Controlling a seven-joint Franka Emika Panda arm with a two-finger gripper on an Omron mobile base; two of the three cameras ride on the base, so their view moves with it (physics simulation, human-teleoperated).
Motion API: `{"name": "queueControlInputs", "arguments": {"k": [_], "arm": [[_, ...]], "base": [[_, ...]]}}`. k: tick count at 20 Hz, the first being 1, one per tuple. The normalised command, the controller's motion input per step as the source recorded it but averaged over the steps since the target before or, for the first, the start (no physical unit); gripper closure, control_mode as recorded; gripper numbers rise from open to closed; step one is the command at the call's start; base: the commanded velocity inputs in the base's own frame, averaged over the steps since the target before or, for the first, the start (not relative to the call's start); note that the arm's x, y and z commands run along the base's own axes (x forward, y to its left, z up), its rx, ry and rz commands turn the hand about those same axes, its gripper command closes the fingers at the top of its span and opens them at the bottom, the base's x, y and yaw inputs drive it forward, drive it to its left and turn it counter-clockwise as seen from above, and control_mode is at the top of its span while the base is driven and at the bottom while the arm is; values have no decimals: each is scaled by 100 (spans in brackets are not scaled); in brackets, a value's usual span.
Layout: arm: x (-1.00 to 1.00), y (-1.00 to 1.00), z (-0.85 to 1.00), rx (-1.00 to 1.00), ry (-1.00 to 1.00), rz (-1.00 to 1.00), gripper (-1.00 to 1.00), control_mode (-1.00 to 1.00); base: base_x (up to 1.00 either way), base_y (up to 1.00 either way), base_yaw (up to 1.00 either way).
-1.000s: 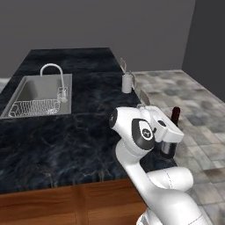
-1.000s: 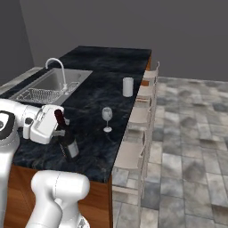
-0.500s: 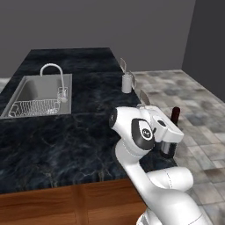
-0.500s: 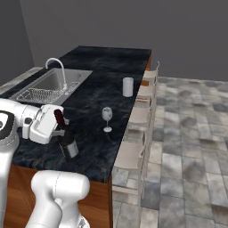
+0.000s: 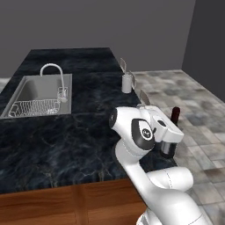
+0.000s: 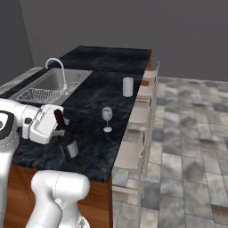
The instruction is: There is a wine glass and glass cup on the dining counter. Place the wine bottle next to the wine glass and the juice bottle next to the glass cup.
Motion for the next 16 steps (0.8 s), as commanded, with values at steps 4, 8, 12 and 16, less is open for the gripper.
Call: {"name": "queueControlInputs", "arguments": {"k": [4, 8, 12, 16], "arm": [[0, 0, 0, 0, 0, 0, 100, 100], [10, 0, 0, 0, 2, -4, 100, -100], [32, 0, 0, 0, 1, -2, 100, -100], [47, 0, 0, 1, 6, 0, 100, -100]], "base": [[0, 0, 0], [1, 0, 0], [0, 0, 0], [0, 0, 0]]}}
